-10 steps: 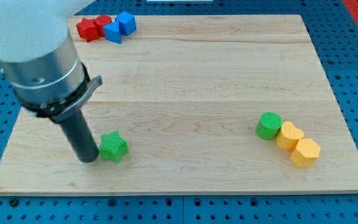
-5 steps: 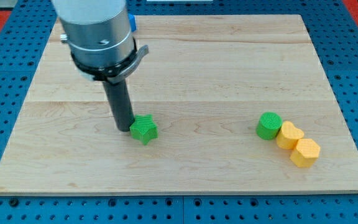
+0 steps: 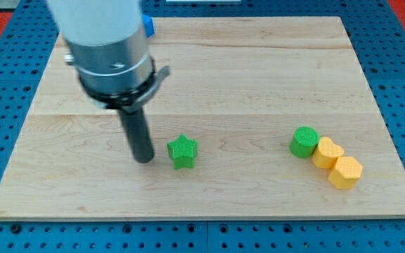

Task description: Slide the green star towards line of blocks

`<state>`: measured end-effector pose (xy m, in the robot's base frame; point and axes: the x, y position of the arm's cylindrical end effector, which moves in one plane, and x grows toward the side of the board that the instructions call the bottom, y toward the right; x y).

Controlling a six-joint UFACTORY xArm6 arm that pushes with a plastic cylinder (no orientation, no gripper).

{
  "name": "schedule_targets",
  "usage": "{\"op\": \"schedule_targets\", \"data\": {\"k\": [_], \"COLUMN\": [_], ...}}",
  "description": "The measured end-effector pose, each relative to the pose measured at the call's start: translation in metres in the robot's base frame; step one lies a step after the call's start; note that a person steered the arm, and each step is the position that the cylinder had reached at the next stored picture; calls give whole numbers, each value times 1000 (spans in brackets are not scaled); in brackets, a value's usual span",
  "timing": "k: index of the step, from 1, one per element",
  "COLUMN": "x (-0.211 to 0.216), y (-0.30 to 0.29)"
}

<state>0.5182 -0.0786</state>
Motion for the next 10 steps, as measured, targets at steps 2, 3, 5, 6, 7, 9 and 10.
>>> {"op": "schedule_targets", "data": {"k": [2, 3, 5, 6, 7, 9, 10], "x": [-26, -21, 19, 19, 17, -2, -6], "y": [81, 41, 12, 41, 66, 118, 135]}}
